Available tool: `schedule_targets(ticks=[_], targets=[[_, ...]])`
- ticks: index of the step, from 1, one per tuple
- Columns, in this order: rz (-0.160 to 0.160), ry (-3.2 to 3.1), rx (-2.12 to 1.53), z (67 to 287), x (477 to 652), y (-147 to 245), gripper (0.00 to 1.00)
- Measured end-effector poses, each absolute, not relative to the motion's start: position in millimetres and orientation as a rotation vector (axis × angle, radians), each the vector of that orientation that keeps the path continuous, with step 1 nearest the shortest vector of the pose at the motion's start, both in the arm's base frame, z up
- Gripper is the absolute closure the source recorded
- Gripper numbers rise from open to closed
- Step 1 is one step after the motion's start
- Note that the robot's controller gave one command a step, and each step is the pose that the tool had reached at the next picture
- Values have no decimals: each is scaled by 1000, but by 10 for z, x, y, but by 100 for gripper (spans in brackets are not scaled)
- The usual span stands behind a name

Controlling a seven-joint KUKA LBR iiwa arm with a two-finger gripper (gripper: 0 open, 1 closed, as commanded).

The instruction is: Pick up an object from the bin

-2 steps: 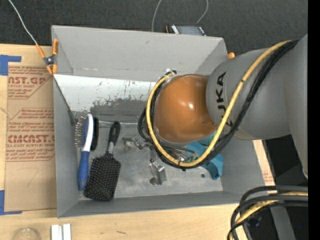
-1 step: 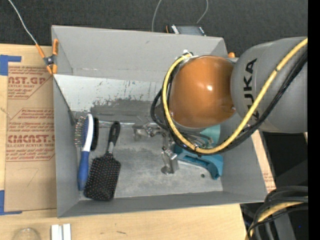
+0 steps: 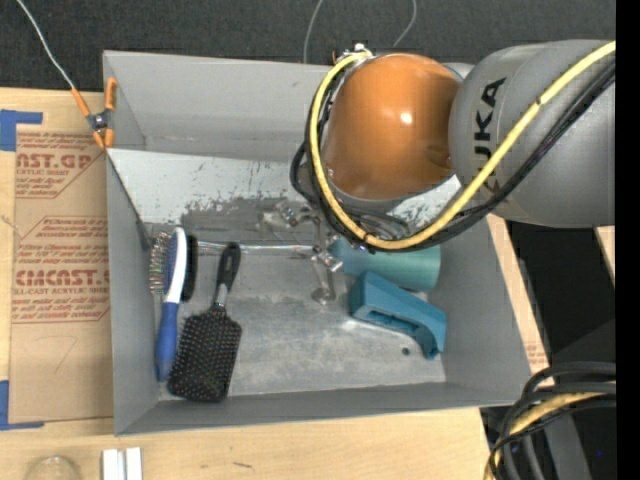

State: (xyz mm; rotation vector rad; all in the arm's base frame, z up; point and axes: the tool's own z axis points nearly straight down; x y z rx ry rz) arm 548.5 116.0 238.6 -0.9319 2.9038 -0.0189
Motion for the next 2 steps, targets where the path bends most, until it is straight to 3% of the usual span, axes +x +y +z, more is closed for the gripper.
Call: schedule_targets(ticks=[1,2], targets=[[-18,2908,-934,2373,5461,1156,100],[-14,2903,-944,2086,5565,1384,100]])
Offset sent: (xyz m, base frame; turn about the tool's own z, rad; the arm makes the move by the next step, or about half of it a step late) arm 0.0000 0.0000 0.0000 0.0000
